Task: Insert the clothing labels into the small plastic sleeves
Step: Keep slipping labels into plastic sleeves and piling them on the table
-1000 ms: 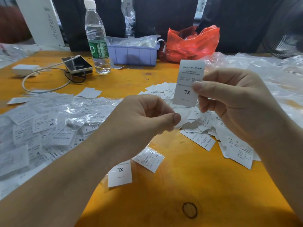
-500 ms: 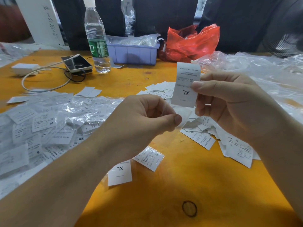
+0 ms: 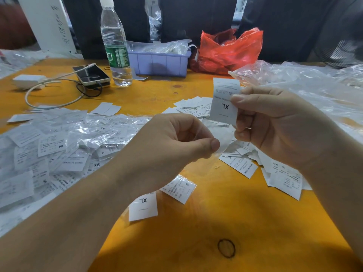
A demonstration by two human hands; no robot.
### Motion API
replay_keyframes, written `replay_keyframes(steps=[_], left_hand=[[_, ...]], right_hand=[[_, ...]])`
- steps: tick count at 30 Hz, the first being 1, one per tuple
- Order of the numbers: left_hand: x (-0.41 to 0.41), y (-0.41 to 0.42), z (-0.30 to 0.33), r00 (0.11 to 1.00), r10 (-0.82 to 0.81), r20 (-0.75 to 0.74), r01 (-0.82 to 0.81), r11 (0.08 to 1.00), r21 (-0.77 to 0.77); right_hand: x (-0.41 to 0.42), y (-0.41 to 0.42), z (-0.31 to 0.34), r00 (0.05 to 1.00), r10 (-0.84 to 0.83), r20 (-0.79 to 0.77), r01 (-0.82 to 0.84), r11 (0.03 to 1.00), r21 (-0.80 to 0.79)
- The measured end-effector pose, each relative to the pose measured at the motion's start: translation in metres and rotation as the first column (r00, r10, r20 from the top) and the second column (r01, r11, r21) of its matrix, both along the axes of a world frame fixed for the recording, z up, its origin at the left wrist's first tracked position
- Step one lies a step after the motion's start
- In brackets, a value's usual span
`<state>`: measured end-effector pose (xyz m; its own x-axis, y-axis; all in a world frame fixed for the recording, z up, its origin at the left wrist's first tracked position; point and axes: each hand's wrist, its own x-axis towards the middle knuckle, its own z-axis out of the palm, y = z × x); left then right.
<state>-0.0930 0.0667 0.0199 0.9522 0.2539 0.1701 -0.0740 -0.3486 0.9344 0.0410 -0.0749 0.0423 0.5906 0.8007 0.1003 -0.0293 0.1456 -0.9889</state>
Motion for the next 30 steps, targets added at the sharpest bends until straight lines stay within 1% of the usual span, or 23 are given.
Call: replay_keyframes(steps=[5, 10, 21, 30], left_hand=[[0.0003, -0.0002, -0.0007, 1.000, -0.003, -0.008, 0.003, 1.000, -0.003], [-0.0001, -0.0004, -0.0002, 1.000, 0.001, -0.006, -0.001, 1.000, 0.009], [-0.0002, -0.0002, 0.0001, 1.000, -0.002, -0.006, 0.002, 1.000, 0.021], [-0.0005, -0.0006, 0.0006, 1.000, 0.000, -0.001, 0.000, 1.000, 0.019]], right_hand=[[-0.0015, 0.0006, -0.0003, 0.999, 0.001, 0.046, 0.001, 0.999, -0.042], [-0.0043, 0.0009, -0.0005, 0.998, -0.012, 0.065, 0.016, 0.999, -0.046], [-0.0008, 0.0005, -0.0005, 0.993, -0.066, 0.102, 0.067, 0.998, -0.006], [-0.0042, -0.0001, -0.0017, 0.991, -0.001, 0.136, 0.006, 0.999, -0.039]])
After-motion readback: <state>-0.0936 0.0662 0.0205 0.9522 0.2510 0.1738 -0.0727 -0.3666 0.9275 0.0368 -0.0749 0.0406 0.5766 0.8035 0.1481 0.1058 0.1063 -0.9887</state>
